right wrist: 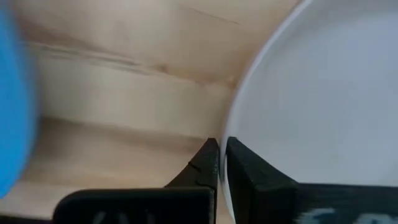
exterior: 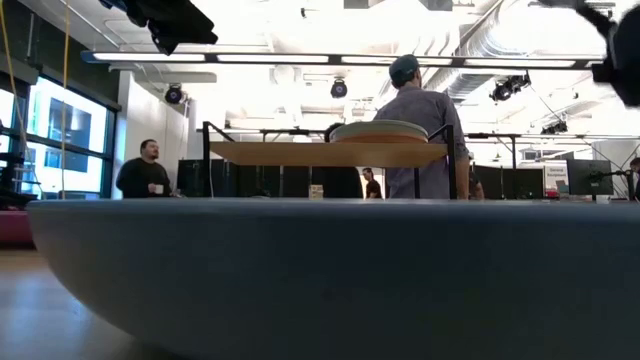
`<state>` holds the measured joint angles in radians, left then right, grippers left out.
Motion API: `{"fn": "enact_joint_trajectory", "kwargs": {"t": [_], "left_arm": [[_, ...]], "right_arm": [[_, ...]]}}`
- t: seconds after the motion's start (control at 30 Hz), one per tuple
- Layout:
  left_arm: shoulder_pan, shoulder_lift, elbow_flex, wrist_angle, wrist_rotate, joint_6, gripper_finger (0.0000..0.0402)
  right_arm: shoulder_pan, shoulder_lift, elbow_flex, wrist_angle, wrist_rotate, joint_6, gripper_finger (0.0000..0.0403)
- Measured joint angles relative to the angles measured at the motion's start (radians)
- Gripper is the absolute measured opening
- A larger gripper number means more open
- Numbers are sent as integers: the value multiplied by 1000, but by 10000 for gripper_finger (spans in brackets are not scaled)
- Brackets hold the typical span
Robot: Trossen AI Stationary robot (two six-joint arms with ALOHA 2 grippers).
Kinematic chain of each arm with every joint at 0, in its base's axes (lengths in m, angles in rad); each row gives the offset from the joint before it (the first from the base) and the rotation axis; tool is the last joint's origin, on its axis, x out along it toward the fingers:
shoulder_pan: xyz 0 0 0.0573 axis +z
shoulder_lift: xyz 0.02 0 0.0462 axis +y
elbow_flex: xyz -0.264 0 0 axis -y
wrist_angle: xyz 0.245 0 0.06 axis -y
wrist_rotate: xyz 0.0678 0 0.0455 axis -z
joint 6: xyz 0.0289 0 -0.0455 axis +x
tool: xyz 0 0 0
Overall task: Place and stack plates onto a shelf
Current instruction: Stack the right gray plate on top of the light green plate on the shelf
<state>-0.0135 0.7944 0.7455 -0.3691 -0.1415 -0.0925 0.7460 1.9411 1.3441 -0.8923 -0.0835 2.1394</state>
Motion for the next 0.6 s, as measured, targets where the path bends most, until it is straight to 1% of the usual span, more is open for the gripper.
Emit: {"fn": "enact_joint_trajectory", "kwargs": {"t": [0.13,0.27,0.57,0.6], "left_arm": [[0,0,0,1,-5,8,120],[0,0,0,15,-23,45,120],[0,0,0,31,-26,56,120],[0,0,0,31,-26,55,120]], "right_arm": [[0,0,96,-132,4,-11,0],[0,0,209,-297,34,-27,0],[0,-1,495,-672,152,-10,0],[0,-2,520,-687,171,-7,0]]}}
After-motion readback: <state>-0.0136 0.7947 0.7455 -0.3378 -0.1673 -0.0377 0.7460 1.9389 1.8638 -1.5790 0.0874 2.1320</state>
